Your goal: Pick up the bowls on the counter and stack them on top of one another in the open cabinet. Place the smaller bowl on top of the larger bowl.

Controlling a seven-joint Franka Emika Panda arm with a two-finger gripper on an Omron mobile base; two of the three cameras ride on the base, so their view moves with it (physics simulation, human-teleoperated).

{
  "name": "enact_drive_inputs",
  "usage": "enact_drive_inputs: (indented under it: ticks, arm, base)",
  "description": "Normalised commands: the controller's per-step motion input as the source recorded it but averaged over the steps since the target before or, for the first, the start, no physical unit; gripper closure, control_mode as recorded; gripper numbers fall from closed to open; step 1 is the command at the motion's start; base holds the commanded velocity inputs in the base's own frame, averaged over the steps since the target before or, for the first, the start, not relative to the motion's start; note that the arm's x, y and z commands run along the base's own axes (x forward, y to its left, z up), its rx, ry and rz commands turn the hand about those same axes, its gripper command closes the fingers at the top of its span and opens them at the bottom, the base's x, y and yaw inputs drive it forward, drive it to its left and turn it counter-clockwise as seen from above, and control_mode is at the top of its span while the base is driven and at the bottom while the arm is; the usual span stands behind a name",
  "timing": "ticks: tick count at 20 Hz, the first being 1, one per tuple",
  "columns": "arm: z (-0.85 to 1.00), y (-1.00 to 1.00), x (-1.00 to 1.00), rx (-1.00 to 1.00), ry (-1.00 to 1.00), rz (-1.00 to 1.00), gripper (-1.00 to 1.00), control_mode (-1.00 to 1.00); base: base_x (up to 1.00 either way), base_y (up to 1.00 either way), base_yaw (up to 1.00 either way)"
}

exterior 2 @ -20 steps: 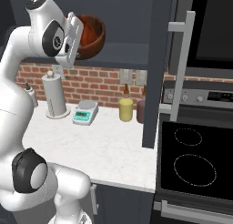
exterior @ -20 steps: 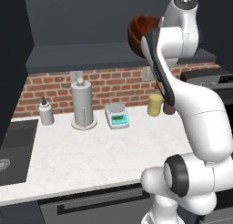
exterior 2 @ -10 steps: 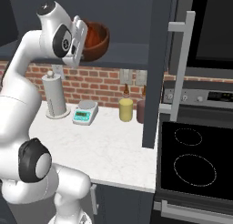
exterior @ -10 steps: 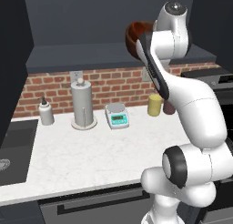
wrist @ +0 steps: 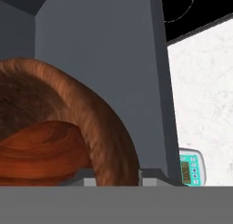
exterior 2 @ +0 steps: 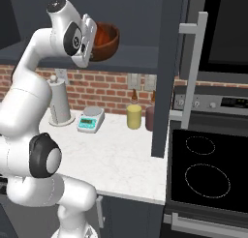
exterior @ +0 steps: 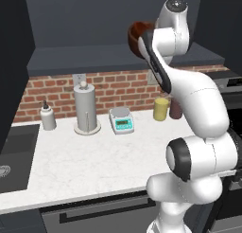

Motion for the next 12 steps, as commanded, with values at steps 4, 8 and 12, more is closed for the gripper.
enact_drive_inputs:
  ticks: [4,8,12]
  arm:
    - [-0.23,0.02,0.18,0.00,-0.14,0.00,-1.00,-1.00]
    - [-0.12,0.04,0.00,0.00,-0.28,0.00,-1.00,-1.00]
    - [-0.06,0.03,0.00,0.00,-0.37,0.00,-1.00,-1.00]
  base:
    - [0.00,0.00,0.00]
    - [0.00,0.00,0.00]
    - [0.00,0.00,0.00]
